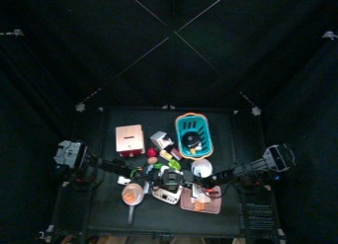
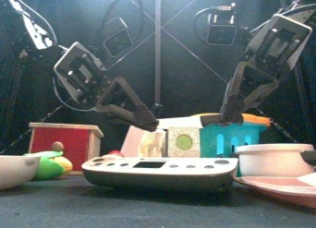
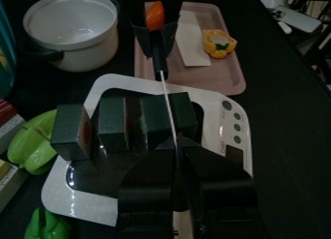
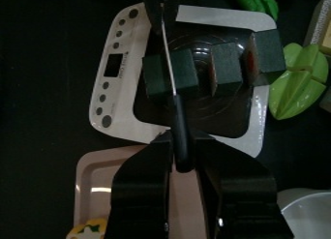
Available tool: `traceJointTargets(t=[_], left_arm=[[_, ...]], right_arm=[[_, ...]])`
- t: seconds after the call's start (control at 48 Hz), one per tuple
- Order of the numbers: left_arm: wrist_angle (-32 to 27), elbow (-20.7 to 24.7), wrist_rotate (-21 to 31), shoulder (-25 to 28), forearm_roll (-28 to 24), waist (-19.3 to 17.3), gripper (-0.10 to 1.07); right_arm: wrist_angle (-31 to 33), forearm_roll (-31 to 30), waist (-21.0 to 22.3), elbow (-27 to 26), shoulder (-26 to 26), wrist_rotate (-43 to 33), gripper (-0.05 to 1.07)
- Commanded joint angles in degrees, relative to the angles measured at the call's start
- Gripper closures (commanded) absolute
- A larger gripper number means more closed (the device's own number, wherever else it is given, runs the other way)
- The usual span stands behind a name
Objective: Cut sushi roll
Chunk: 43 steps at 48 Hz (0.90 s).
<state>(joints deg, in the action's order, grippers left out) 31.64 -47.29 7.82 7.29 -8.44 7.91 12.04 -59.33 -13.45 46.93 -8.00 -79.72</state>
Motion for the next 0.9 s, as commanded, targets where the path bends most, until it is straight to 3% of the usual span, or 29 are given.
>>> traceJointTargets(t=[0.0, 0.875], left_arm=[[1.32, 2.2, 0.0, -0.44, 0.0, 0.44, 0.56], [0.35, 2.29, 0.0, 2.55, 0.0, 0.35, 0.55]], right_arm=[[0.18, 0.18, 0.35, -0.62, -0.7, -0.18, 0.52], [0.18, 0.79, 0.7, -1.23, 3.16, -0.18, 0.52]])
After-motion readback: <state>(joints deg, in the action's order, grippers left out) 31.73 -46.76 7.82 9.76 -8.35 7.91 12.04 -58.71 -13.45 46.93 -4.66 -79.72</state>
